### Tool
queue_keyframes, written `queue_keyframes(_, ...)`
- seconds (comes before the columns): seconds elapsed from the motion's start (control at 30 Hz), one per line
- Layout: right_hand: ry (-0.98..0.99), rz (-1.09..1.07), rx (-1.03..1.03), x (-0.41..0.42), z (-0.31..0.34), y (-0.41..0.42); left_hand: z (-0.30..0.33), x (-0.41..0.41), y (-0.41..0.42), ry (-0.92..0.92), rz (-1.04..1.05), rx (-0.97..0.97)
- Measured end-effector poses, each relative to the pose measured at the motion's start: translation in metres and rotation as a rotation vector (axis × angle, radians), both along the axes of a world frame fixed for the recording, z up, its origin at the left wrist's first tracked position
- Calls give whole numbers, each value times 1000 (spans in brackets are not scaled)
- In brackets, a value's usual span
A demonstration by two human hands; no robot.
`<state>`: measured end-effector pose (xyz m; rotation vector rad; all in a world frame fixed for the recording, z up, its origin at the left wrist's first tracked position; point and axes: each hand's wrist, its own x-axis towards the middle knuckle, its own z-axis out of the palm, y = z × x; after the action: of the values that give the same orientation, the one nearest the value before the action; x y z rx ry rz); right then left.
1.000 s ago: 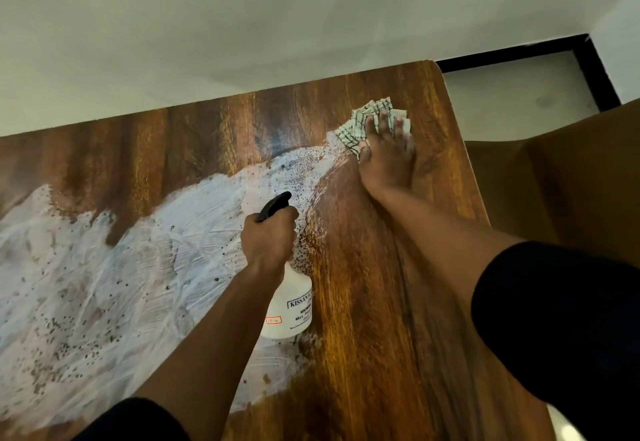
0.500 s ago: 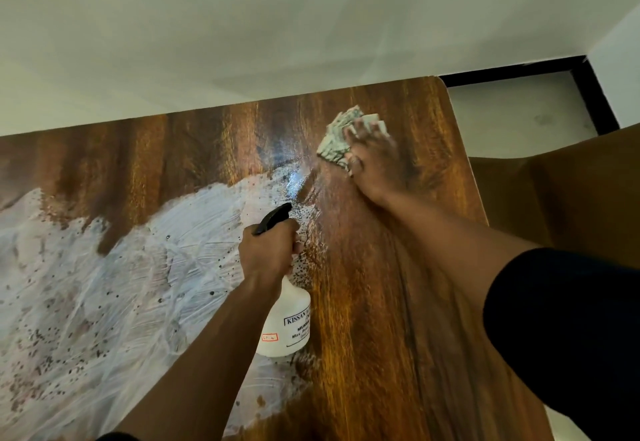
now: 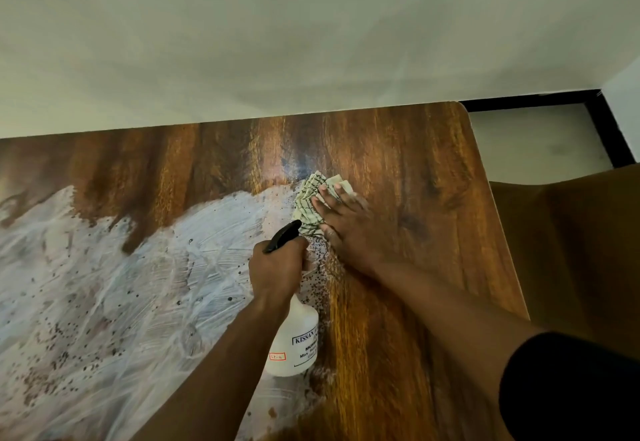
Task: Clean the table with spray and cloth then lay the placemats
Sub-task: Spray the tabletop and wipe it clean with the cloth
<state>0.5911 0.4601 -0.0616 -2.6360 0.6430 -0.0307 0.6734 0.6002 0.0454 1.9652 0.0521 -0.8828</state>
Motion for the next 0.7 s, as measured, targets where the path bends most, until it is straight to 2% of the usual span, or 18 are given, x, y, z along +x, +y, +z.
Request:
queue_keyframes(0.07, 17, -50, -40, -5, 1, -18, 2, 1, 3, -1, -16, 5)
queue_keyframes(0.2, -31, -475, -8, -11, 10, -52, 4, 3, 13, 15, -19, 18)
queue_keyframes(0.37, -2, -587, 2, 0, 9, -29, 3, 6, 34, 25, -1, 12)
queue_keyframes(0.47, -9, -453, 10, 0, 6, 21, 1, 7, 47, 36, 28, 24)
queue_keyframes(0.57, 12, -169, -9, -13, 0, 75, -1, 3, 59, 45, 48, 29)
queue_keyframes(0.7, 4, 79, -16, -32, -2, 81, -2, -5, 75, 35, 65, 40)
